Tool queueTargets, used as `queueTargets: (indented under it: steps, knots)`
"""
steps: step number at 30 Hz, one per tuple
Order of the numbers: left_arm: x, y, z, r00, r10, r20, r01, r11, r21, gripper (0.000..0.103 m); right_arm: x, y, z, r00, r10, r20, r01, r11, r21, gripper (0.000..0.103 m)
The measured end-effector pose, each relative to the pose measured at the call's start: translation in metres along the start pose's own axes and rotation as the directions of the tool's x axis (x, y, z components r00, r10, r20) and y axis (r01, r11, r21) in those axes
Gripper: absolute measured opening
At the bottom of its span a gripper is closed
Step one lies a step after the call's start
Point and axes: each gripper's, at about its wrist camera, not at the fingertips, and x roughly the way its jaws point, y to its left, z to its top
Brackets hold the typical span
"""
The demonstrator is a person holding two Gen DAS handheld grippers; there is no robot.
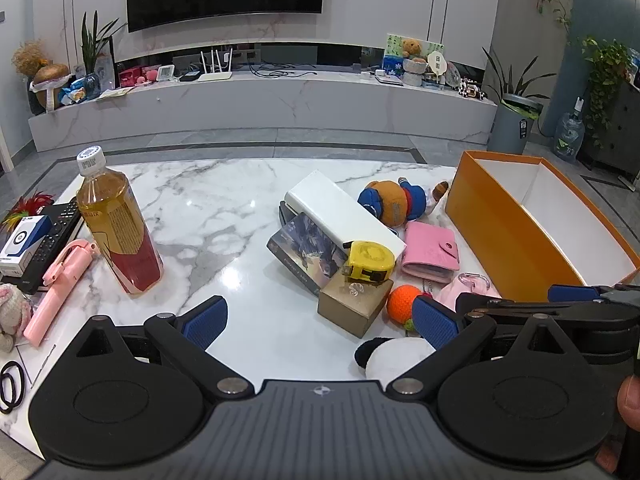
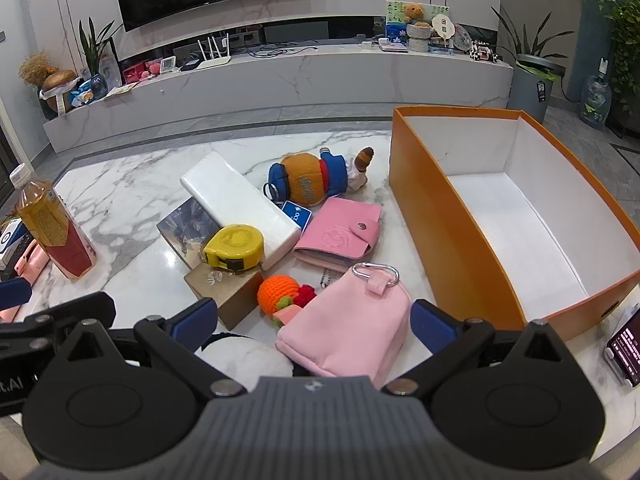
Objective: Organize objects
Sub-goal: 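Grasp the white panda plush with the left tool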
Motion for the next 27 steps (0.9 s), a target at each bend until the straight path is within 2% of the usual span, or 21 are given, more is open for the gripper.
queueTargets:
  steps: [13,17,22,27]
  knots:
    - [0.002,-0.001,-0.004,1.000,-0.018,-0.001,0.018,1.000,-0.009,0.103,-0.001,-0.001,0.001,1.000,-0.004,0.000,0.004,1.000,0.008,0.102]
    - [0.008,-0.002,-0.011,0.999,-0.026,-0.026,0.026,1.000,-0.012,0.103,-0.003,-0.010,0.004,1.000,0.010,0.013,-0.011,0.998,0.057,0.102]
    - [0.016,-0.007,-0.024,0.995,-0.088,-0.041,0.087,0.996,-0.014,0.103,-0.005,-0.019,0.007,1.000,0.017,0.018,-0.019,0.993,0.114,0.102]
    - [0.030,-0.026,-0.039,0.987,-0.134,-0.086,0.139,0.988,0.062,0.103,-0.005,-0.023,0.008,1.000,0.018,0.021,-0.021,0.990,0.142,0.102]
